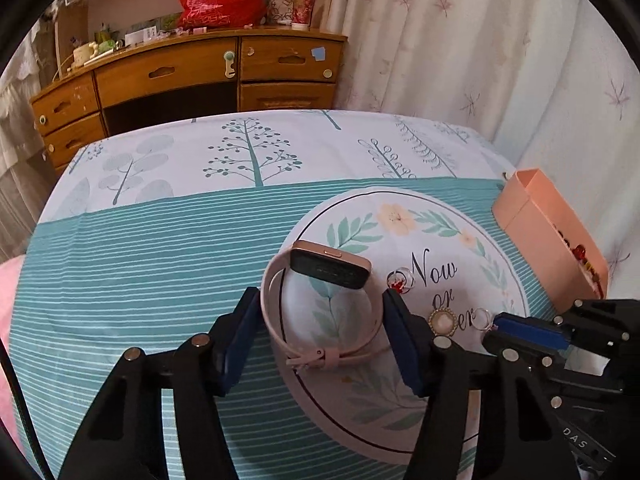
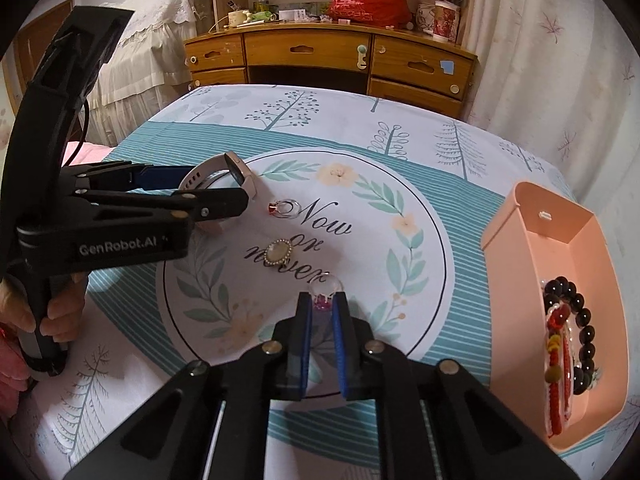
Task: Organize jewelry
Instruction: 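Grasp the pink watch with the left tool while the right tool grasps the pink gem ring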
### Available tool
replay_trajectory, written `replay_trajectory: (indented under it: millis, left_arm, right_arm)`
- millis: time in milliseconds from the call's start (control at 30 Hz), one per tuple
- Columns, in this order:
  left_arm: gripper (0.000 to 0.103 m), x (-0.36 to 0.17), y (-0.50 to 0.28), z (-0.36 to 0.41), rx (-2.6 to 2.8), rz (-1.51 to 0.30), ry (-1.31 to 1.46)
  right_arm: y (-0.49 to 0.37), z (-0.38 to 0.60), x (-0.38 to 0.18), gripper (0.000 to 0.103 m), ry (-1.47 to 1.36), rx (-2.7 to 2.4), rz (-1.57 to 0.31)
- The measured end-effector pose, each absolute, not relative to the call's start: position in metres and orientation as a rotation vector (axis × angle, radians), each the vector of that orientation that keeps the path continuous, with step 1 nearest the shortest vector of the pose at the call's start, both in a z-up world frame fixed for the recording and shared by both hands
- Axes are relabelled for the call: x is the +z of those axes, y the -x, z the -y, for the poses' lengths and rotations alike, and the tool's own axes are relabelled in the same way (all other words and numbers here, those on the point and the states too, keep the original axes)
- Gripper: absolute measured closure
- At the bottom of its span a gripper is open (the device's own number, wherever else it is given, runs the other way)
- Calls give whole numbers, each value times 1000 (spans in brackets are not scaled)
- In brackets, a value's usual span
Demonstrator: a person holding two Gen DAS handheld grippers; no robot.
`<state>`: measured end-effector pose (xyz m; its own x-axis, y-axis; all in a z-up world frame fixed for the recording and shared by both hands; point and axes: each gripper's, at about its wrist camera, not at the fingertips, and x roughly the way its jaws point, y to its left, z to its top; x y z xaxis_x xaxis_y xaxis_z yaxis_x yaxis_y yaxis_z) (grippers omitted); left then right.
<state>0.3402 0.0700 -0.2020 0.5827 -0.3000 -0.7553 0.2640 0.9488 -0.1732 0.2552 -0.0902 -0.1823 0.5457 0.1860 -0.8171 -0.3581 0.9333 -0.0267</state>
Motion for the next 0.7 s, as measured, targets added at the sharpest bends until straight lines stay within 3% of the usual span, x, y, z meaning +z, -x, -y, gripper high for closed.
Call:
replay_trajectory:
  millis: [333, 700]
  left_arm:
    - [57, -202, -341, -82, -322, -884, 108]
    - [60, -197, -332, -75, -325, -874, 88]
  right_arm:
    - [-249, 94, -180, 94, 154, 348, -970]
    - [-229, 87, -169, 94, 161, 399, -967]
